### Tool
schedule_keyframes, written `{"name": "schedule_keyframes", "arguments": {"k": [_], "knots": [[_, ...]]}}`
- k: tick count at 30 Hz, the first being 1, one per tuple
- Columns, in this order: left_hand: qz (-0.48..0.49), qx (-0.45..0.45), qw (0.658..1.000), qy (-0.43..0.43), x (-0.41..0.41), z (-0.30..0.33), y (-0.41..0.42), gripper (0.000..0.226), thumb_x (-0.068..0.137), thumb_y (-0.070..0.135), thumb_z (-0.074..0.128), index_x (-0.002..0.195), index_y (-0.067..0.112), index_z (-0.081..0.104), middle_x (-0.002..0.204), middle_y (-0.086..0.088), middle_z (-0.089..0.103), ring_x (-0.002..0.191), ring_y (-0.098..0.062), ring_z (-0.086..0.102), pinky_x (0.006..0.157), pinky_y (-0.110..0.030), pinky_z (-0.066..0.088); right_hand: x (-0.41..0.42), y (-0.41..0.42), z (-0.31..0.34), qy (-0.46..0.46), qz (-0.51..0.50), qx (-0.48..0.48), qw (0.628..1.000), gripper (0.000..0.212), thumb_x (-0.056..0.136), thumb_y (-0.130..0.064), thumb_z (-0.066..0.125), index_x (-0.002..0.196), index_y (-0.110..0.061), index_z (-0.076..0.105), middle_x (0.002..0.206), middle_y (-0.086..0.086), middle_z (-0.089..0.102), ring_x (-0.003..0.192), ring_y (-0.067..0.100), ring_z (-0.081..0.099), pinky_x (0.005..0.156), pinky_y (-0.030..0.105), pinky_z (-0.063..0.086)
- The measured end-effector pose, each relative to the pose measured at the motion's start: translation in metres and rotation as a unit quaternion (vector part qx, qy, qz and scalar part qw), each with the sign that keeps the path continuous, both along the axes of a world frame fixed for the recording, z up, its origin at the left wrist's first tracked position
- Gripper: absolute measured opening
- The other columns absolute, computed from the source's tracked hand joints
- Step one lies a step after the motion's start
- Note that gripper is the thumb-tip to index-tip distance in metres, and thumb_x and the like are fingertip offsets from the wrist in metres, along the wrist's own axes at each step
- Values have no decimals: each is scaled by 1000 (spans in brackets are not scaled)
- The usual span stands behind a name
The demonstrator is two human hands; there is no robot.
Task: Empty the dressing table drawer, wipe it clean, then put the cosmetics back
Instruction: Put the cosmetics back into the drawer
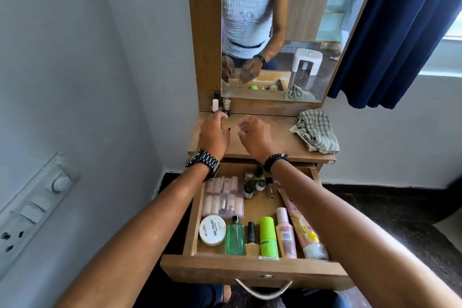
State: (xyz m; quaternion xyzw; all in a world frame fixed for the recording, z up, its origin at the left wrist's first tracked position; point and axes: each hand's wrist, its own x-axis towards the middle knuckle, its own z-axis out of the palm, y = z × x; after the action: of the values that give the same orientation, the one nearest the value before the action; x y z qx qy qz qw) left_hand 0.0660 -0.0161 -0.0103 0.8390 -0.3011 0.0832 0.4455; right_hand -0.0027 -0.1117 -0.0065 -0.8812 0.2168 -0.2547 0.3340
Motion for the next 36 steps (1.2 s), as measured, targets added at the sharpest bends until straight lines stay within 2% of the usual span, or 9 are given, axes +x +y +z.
{"name": "schedule_keyframes", "arguments": {"k": [5, 11, 14, 17, 20, 24, 28, 31, 36], "knots": [[28, 83, 995, -50, 47, 3, -14, 38, 89, 5, 53, 126, 12, 50, 120, -14, 49, 108, -29, 51, 87, -36, 47, 57, -23, 10, 40, 33, -81, 995, 38, 79, 4, 52, 109, -14, 64, 113, 7, 62, 109, 23, 56, 96, 29, 44], [20, 158, 985, -72, 73, -8, -25, 45, 92, 7, 48, 136, 13, 41, 119, -14, 46, 103, -30, 50, 80, -39, 50, 84, -35, 0, 131, 58, -115, 983, 57, 87, -4, 53, 141, -15, 38, 130, 15, 46, 122, 31, 45, 107, 38, 36], [16, 135, 987, -80, 72, -10, -26, 38, 92, 8, 49, 129, 11, 44, 117, -15, 51, 101, -30, 53, 79, -40, 51, 87, -35, -8, 104, 54, -102, 988, 50, 87, -4, 55, 134, -14, 44, 125, 14, 49, 116, 29, 49, 101, 35, 40], [22, 85, 991, -99, 68, -9, -26, 20, 92, 8, 47, 111, 8, 50, 98, -15, 61, 81, -29, 59, 65, -40, 52, 83, -33, -9, 38, 20, -75, 996, 23, 86, -1, 58, 105, -10, 50, 104, 11, 60, 95, 26, 58, 82, 36, 48], [32, 48, 995, -81, 61, -6, -21, 13, 91, 7, 51, 103, 9, 53, 89, -14, 63, 75, -28, 61, 61, -39, 54, 73, -33, -7, 16, -3, -27, 1000, 14, 87, -4, 58, 90, -14, 49, 90, 8, 62, 82, 24, 60, 72, 36, 52], [19, 8, 998, -62, 43, -3, -10, 15, 87, 10, 60, 101, 12, 57, 93, -11, 66, 82, -24, 63, 65, -35, 54, 44, -26, 1, -24, -17, 22, 999, 12, 87, -12, 61, 97, -14, 54, 91, 5, 64, 82, 21, 63, 71, 32, 53], [-17, -24, 998, -48, 9, 2, 7, 21, 82, 15, 68, 101, 13, 59, 99, -6, 67, 88, -19, 63, 71, -30, 53, -9, -16, 13, -54, -35, 30, 997, 29, 86, -19, 65, 114, -14, 59, 79, -12, 60, 72, 2, 59, 76, 21, 53], [-62, -35, 997, -28, -28, -1, 22, 24, 80, 16, 70, 100, 11, 59, 100, -4, 67, 90, -16, 62, 75, -31, 53, -55, -10, 14, -58, -14, 56, 997, 16, 85, -16, 67, 99, -21, 62, 75, -19, 56, 64, -6, 55, 61, 4, 44], [-125, -8, 992, 5, -78, -25, 33, 30, 75, 18, 75, 99, 10, 60, 91, -3, 69, 83, -15, 65, 73, -25, 50, -116, -5, -10, -22, -7, 101, 995, 13, 79, -20, 74, 82, -25, 63, 78, -10, 64, 63, -6, 57, 56, 4, 43]]}}
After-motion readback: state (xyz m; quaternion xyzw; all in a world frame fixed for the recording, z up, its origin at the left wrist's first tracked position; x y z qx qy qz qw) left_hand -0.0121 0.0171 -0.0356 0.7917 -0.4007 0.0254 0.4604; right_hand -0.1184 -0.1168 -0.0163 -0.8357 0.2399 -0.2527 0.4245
